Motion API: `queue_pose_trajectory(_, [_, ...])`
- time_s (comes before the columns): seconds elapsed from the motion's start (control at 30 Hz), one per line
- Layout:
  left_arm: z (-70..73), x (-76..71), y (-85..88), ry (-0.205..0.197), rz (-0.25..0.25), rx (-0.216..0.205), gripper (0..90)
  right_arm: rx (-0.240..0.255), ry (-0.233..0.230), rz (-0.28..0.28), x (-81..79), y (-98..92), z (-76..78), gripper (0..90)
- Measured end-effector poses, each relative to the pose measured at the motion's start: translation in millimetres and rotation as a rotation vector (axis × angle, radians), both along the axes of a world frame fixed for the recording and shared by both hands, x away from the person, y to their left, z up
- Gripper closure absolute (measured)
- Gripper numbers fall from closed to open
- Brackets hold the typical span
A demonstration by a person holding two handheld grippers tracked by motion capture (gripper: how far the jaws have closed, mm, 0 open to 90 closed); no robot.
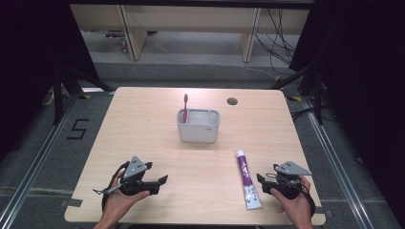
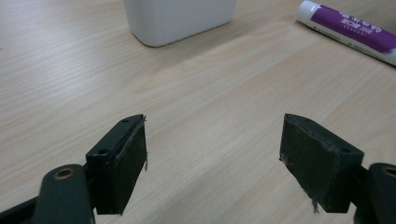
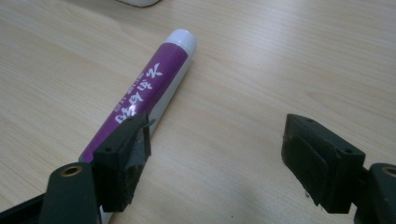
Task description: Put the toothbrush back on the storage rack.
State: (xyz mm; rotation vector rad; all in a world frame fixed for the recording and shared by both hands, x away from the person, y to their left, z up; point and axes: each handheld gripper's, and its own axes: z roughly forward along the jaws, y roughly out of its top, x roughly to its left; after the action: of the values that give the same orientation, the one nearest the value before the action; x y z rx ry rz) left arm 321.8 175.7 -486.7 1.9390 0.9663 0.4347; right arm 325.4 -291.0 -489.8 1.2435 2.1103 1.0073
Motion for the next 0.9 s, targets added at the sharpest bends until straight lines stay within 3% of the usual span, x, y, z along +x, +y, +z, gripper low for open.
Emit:
queue_pose_trajectory(0.27, [-6.4, -13.7, 1.6, 0.008, -0.008, 0.008, 21.6, 0.022, 0.025, -0.003, -0.6, -0.5, -0.3, 25.2])
queue_pose_trajectory(0.4, [-8.5, -19.0, 3.3, 0.014, -0.012, 0.009, 21.6, 0.002, 0.006, -0.001, -0.8, -2.3, -0.2, 25.3])
queue_pose_trajectory(0.57, [-12.9, -25.9, 2.8, 0.02, -0.024, 0.005, 21.2, 0.015, 0.013, -0.003, -1.0, -2.5, -0.5, 25.3])
queue_pose_trajectory(0.83, [-13.6, -35.8, 6.6, 0.012, -0.041, 0.037, 21.2, 0.013, 0.009, -0.007, -3.2, -3.2, -0.5, 25.5])
queue_pose_trajectory(0.9, [-14.0, -37.8, 7.7, 0.009, -0.034, 0.03, 21.1, 0.002, 0.006, 0.001, -3.6, -3.4, -0.5, 29.4])
